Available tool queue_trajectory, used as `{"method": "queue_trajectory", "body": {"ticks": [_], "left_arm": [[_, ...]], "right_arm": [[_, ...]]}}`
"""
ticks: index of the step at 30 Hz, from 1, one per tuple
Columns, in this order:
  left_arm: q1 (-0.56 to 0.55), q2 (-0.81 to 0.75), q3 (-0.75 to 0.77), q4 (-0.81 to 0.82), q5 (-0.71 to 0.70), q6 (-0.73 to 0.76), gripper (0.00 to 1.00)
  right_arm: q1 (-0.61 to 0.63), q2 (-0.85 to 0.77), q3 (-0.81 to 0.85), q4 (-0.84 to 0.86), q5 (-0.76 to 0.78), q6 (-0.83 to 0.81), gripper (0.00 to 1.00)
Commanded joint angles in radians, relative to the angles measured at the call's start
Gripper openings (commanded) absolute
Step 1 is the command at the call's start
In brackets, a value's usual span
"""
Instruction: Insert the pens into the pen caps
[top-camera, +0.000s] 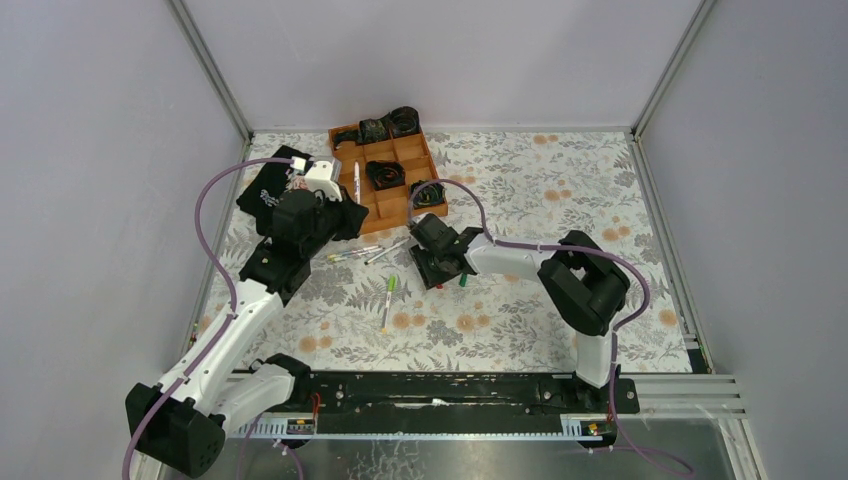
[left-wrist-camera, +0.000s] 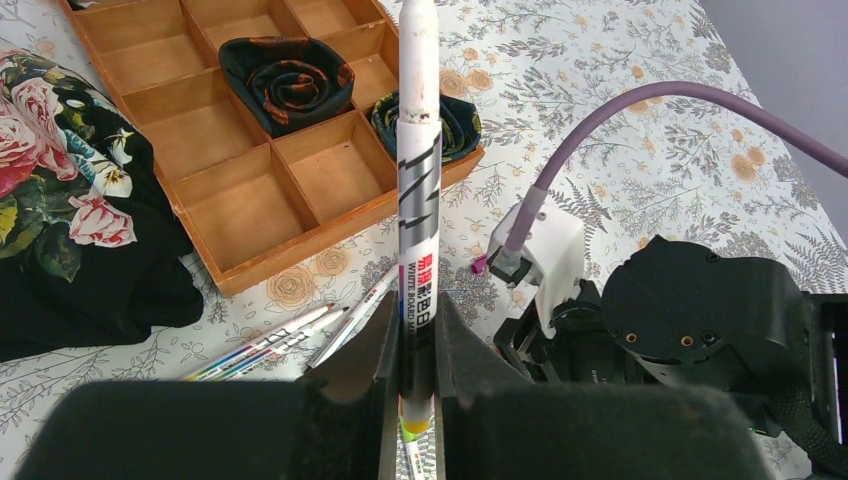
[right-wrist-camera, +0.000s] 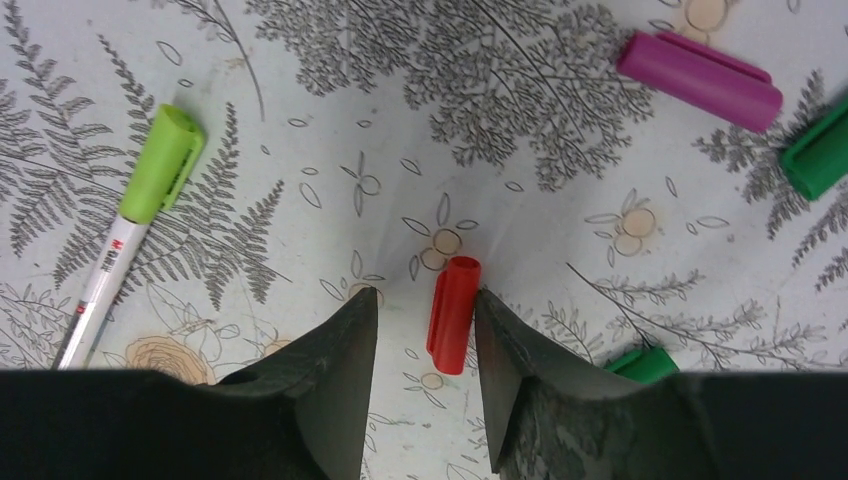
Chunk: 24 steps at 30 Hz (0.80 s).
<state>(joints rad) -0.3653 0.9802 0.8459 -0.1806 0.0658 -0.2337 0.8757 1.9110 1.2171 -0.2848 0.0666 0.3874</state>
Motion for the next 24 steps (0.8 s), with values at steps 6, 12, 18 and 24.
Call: {"method": "queue_trajectory", "body": {"ticks": [6, 12, 18, 24], "left_arm": [[0.003, -0.020, -0.006, 0.021, -0.012, 0.017, 0.00], [0.003, -0.026, -0.011, 0.020, -0.013, 0.017, 0.00], [0.003, -0.027, -0.010, 0.020, -0.008, 0.014, 0.00], [0.003, -0.028, -0.011, 0.021, -0.007, 0.013, 0.00]], "right_arm": [[0.044, 0.037, 0.036, 0.021, -0.037, -0.062, 0.47], [0.081, 0.018, -0.002, 0.053, -0.102, -0.098, 0.48], [0.113, 0.007, -0.032, 0.030, -0.104, -0.066, 0.47], [0.129, -0.049, -0.132, 0.080, -0.182, -0.054, 0.47]]}}
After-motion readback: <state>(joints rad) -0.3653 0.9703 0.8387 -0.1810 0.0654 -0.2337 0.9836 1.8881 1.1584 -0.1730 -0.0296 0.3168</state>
